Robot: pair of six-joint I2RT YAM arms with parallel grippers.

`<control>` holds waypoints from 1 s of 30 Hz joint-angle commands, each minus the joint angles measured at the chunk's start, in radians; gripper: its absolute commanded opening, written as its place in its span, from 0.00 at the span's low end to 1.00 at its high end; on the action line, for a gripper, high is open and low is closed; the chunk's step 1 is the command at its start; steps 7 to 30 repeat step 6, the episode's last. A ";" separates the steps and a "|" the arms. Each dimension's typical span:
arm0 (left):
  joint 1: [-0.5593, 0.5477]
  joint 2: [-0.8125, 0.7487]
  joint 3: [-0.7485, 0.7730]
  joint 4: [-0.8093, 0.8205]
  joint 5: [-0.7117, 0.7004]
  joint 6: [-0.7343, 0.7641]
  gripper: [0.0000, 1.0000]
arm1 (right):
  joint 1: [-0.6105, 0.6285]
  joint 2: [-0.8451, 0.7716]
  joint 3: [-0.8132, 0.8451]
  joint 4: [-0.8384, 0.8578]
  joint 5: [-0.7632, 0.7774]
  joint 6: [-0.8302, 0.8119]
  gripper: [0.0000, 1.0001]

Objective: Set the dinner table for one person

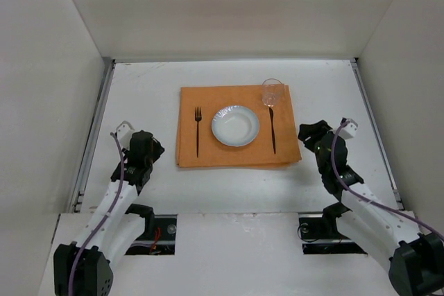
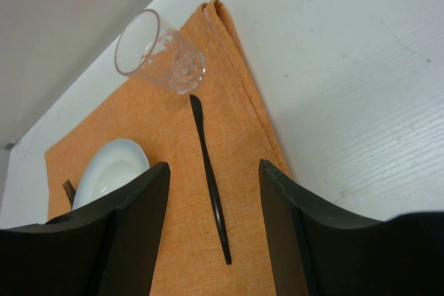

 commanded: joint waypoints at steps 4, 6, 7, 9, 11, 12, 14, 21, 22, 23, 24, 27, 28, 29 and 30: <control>0.015 0.020 -0.009 0.014 0.074 -0.010 0.39 | -0.001 0.047 0.015 0.062 0.011 0.008 0.60; 0.013 0.036 -0.014 0.017 0.074 -0.013 0.40 | 0.008 0.053 0.018 0.064 0.011 0.005 0.60; 0.013 0.036 -0.014 0.017 0.074 -0.013 0.40 | 0.008 0.053 0.018 0.064 0.011 0.005 0.60; 0.013 0.036 -0.014 0.017 0.074 -0.013 0.40 | 0.008 0.053 0.018 0.064 0.011 0.005 0.60; 0.013 0.036 -0.014 0.017 0.074 -0.013 0.40 | 0.008 0.053 0.018 0.064 0.011 0.005 0.60; 0.013 0.036 -0.014 0.017 0.074 -0.013 0.40 | 0.008 0.053 0.018 0.064 0.011 0.005 0.60; 0.013 0.036 -0.014 0.017 0.074 -0.013 0.40 | 0.008 0.053 0.018 0.064 0.011 0.005 0.60; 0.013 0.036 -0.014 0.017 0.074 -0.013 0.40 | 0.008 0.053 0.018 0.064 0.011 0.005 0.60; 0.013 0.036 -0.014 0.017 0.074 -0.013 0.40 | 0.008 0.053 0.018 0.064 0.011 0.005 0.60; 0.013 0.036 -0.014 0.017 0.074 -0.013 0.40 | 0.008 0.053 0.018 0.064 0.011 0.005 0.60; 0.013 0.036 -0.014 0.017 0.074 -0.013 0.40 | 0.008 0.053 0.018 0.064 0.011 0.005 0.60; 0.013 0.036 -0.014 0.017 0.074 -0.013 0.40 | 0.008 0.053 0.018 0.064 0.011 0.005 0.60; 0.013 0.036 -0.014 0.017 0.074 -0.013 0.40 | 0.008 0.053 0.018 0.064 0.011 0.005 0.60; 0.013 0.036 -0.014 0.017 0.074 -0.013 0.40 | 0.008 0.053 0.018 0.064 0.011 0.005 0.60; 0.013 0.036 -0.014 0.017 0.074 -0.013 0.40 | 0.008 0.053 0.018 0.064 0.011 0.005 0.60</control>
